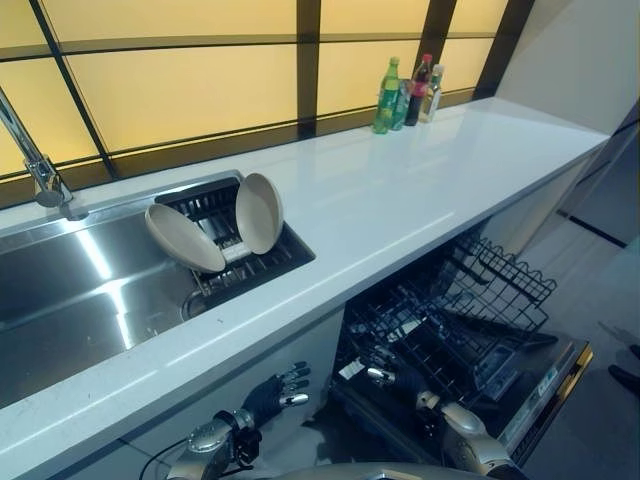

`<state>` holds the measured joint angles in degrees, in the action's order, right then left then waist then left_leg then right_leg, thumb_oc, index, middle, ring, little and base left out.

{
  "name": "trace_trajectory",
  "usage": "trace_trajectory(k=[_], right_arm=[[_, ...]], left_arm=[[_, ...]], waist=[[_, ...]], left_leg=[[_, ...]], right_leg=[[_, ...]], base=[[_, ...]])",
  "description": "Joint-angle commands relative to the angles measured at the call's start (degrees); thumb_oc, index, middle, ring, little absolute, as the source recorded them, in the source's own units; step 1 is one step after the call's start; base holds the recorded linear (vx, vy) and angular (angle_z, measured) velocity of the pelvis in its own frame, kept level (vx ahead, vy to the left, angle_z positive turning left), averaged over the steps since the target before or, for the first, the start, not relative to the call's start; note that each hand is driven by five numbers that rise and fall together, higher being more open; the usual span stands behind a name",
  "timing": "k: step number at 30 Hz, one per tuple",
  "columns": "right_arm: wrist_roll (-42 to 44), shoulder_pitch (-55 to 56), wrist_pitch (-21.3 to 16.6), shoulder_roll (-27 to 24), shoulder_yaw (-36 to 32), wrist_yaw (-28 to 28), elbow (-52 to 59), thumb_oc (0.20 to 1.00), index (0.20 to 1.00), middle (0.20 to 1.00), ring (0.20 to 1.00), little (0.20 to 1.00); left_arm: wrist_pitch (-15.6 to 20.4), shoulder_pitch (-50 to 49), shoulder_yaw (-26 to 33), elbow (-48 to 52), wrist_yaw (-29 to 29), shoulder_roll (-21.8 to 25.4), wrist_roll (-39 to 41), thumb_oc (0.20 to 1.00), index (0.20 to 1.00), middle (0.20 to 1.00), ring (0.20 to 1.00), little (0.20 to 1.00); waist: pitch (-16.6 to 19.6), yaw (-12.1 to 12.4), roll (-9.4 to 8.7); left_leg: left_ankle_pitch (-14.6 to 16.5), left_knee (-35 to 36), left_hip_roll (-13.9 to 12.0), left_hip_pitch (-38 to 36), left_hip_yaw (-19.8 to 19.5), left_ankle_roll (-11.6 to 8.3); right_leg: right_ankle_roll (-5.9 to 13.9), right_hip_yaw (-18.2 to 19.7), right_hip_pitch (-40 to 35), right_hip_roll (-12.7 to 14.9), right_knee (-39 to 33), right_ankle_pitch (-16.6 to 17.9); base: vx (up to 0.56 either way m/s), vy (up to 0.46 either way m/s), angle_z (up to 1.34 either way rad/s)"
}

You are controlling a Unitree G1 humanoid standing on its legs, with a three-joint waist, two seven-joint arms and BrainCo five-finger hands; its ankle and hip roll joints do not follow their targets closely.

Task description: Pick up plates and place into dishwasher.

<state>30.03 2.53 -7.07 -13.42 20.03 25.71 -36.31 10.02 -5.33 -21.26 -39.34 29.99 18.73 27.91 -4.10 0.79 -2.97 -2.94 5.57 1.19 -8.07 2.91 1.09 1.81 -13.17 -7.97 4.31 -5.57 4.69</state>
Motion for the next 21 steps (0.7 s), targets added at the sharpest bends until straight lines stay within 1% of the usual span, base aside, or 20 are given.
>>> trace_trajectory(k=[1, 4, 5, 7, 8, 9, 10, 11, 13, 14, 15, 16, 17, 18, 19, 20, 21], right_arm=[[3.5, -3.5, -2.3, 0.0, -1.0, -0.4, 4.4, 1.0, 1.0, 1.0, 1.0, 1.0], [3.6, -3.3, -2.4, 0.2, -1.3, -1.9, 4.5, 1.0, 1.0, 1.0, 1.0, 1.0], [3.6, -3.3, -2.3, 0.2, -1.4, -2.6, 4.7, 1.0, 1.0, 1.0, 1.0, 1.0], [3.8, -3.5, -2.3, -0.2, -1.4, -3.8, 5.8, 1.0, 1.0, 1.0, 1.0, 1.0], [4.2, -3.7, -2.3, -0.5, -1.5, -4.3, 6.5, 1.0, 1.0, 1.0, 1.0, 1.0], [4.3, -3.7, -2.3, -0.7, -1.5, -4.4, 6.7, 1.0, 1.0, 1.0, 1.0, 1.0], [5.4, -3.9, -2.4, -1.3, -1.8, -5.4, 7.6, 1.0, 1.0, 1.0, 1.0, 1.0], [5.7, -3.9, -2.4, -1.3, -2.2, -5.8, 7.8, 1.0, 1.0, 1.0, 1.0, 1.0], [5.3, -4.0, -2.7, -0.8, -3.1, -5.9, 7.3, 1.0, 1.0, 1.0, 1.0, 1.0], [5.2, -3.9, -3.1, -0.5, -3.2, -5.9, 6.8, 1.0, 1.0, 1.0, 1.0, 1.0], [5.2, -3.8, -3.1, -0.2, -3.3, -5.8, 6.6, 1.0, 1.0, 1.0, 1.0, 1.0], [5.0, -3.6, -3.0, -0.1, -3.4, -5.7, 6.5, 1.0, 1.0, 1.0, 1.0, 1.0], [4.5, -3.3, -2.9, 0.2, -3.4, -5.6, 6.6, 1.0, 1.0, 1.0, 1.0, 1.0], [3.9, -2.6, -2.7, 0.3, -3.2, -5.3, 7.0, 1.0, 1.0, 1.0, 1.0, 1.0], [3.5, -1.6, -2.5, 0.3, -2.8, -5.0, 7.8, 1.0, 1.0, 1.0, 1.0, 1.0], [2.9, -0.4, -2.4, 0.3, -2.6, -4.9, 8.7, 1.0, 1.0, 1.0, 1.0, 1.0], [2.3, 0.7, -2.8, 0.5, -2.6, -4.5, 8.8, 1.0, 1.0, 1.0, 1.0, 1.0]], left_arm=[[-0.2, 4.7, -1.9, 1.9, -0.7, -2.5, 0.5, 1.0, 1.0, 1.0, 1.0, 1.0], [-3.3, 4.7, -1.6, 2.0, 2.2, -2.5, 1.9, 1.0, 1.0, 1.0, 1.0, 1.0], [-4.1, 4.8, -1.6, 2.2, 4.2, -2.4, 2.5, 1.0, 1.0, 1.0, 1.0, 1.0], [-6.5, 5.1, -2.0, 4.8, 11.2, -2.2, 4.9, 1.0, 1.0, 1.0, 1.0, 1.0], [-8.8, 5.5, -1.9, 7.6, 15.5, -2.1, 7.3, 1.0, 1.0, 1.0, 1.0, 1.0], [-9.5, 5.6, -1.9, 8.6, 16.3, -2.0, 8.0, 1.0, 1.0, 1.0, 1.0, 1.0], [-13.4, 5.7, -1.2, 15.1, 24.0, -2.2, 14.7, 1.0, 1.0, 1.0, 1.0, 1.0], [-15.8, 5.8, -0.2, 19.5, 27.7, -2.4, 18.4, 1.0, 1.0, 1.0, 1.0, 1.0], [-18.1, 6.5, 1.5, 28.3, 30.4, -3.7, 24.9, 1.0, 1.0, 1.0, 1.0, 1.0], [-17.0, 7.4, 2.4, 33.4, 30.4, -3.6, 28.4, 1.0, 1.0, 1.0, 1.0, 1.0], [-13.9, 8.2, 3.2, 35.8, 31.5, -3.4, 30.2, 1.0, 1.0, 1.0, 1.0, 1.0], [-12.9, 8.9, 4.1, 39.0, 30.6, -2.8, 31.2, 1.0, 1.0, 1.0, 1.0, 1.0], [-9.2, 9.9, 5.2, 42.3, 29.5, -2.1, 31.3, 1.0, 1.0, 1.0, 1.0, 1.0], [-3.8, 11.3, 7.0, 46.0, 25.9, 0.0, 32.2, 1.0, 1.0, 1.0, 1.0, 1.0], [-1.2, 12.7, 9.3, 49.3, 20.7, 2.4, 33.4, 1.0, 1.0, 1.0, 1.0, 1.0], [1.4, 14.1, 12.2, 51.2, 15.2, 3.9, 33.0, 1.0, 1.0, 1.0, 1.0, 1.0], [2.8, 15.5, 15.0, 51.8, 10.7, 5.4, 33.0, 1.0, 1.0, 1.0, 1.0, 1.0]], waist=[[-4.1, 0.5, 3.97], [-4.3, 0.4, 3.98], [-4.3, 0.3, 3.99], [-4.7, 0.0, 4.18], [-4.9, -0.1, 4.3], [-5.0, -0.1, 4.32], [-5.1, 0.0, 4.51], [-5.2, 0.2, 4.61], [-5.0, 0.6, 4.66], [-4.9, 0.8, 4.58], [-4.8, 0.9, 4.47], [-4.7, 1.0, 4.38], [-4.5, 1.0, 4.3], [-4.3, 0.9, 4.26], [-4.2, 0.9, 4.23], [-4.0, 0.8, 4.19], [-3.7, 0.7, 4.23]], left_leg=[[6.3, -1.1, -5.5, -0.7, 0.6, -3.91], [6.2, -1.1, -5.5, -0.7, 0.5, -4.01], [6.1, -1.0, -5.5, -0.6, 0.5, -4.04], [6.0, -1.0, -5.6, -0.4, 0.6, -4.17], [6.0, -0.9, -5.7, -0.4, 0.5, -4.15], [6.0, -0.9, -5.7, -0.4, 0.5, -4.15], [5.9, -0.8, -5.7, -0.3, 0.4, -4.08], [6.0, -0.6, -5.8, -0.3, 0.3, -4.01], [6.2, -0.6, -5.8, -0.3, 0.2, -3.97], [6.4, -0.6, -5.8, -0.2, 0.1, -4.01], [6.5, -0.6, -5.8, -0.2, 0.0, -4.07], [6.5, -0.6, -5.8, -0.1, 0.0, -4.17], [6.5, -0.6, -5.9, -0.1, -0.1, -4.3], [6.3, -0.6, -5.9, 0.1, -0.2, -4.46], [6.1, -0.6, -5.8, 0.2, -0.4, -4.58], [6.0, -0.6, -5.8, 0.4, -0.6, -4.64], [6.0, -0.6, -5.6, 0.5, -0.9, -4.66]], right_leg=[[3.78, -1.3, -1.7, 2.2, 1.4, -6.7], [3.78, -1.1, -1.7, 2.2, 1.4, -6.8], [3.8, -1.0, -1.7, 2.2, 1.4, -6.7], [3.85, -0.8, -1.4, 2.2, 1.5, -6.6], [3.89, -0.7, -1.3, 2.3, 1.5, -6.5], [3.9, -0.7, -1.3, 2.3, 1.4, -6.5], [3.87, -0.8, -1.2, 2.4, 1.3, -6.5], [3.87, -0.9, -1.3, 2.5, 1.2, -6.4], [3.92, -1.2, -1.4, 2.6, 1.0, -6.4], [3.95, -1.1, -1.5, 2.7, 0.9, -6.3], [3.99, -1.1, -1.6, 2.7, 0.8, -6.2], [4.01, -1.1, -1.6, 2.7, 0.7, -6.2], [4.04, -1.1, -1.7, 2.8, 0.7, -6.2], [4.14, -0.9, -1.6, 2.8, 0.7, -6.3], [4.24, -1.0, -1.6, 2.8, 0.7, -6.3], [4.29, -0.9, -1.7, 2.7, 0.6, -6.5], [4.36, -0.9, -1.7, 2.7, 0.6, -6.6]], base=[[0.0, 0.0, 0.0], [0.0, 0.0, 0.0], [-0.03, -0.007, 0.0], [-0.06, 0.0, 0.0], [-0.04, 0.004, -0.01], [-0.04, 0.011, 0.0], [0.0, 0.0, 0.0], [0.0, 0.0, 0.0], [0.0, 0.0, 0.0], [0.0, 0.0, 0.0], [0.0, 0.0, 0.0], [0.0, 0.0, 0.0], [0.0, 0.0, 0.0], [0.0, 0.0, 0.0], [0.0, 0.0, 0.0], [0.01, 0.031, 0.0], [0.01, 0.037, 0.0]])
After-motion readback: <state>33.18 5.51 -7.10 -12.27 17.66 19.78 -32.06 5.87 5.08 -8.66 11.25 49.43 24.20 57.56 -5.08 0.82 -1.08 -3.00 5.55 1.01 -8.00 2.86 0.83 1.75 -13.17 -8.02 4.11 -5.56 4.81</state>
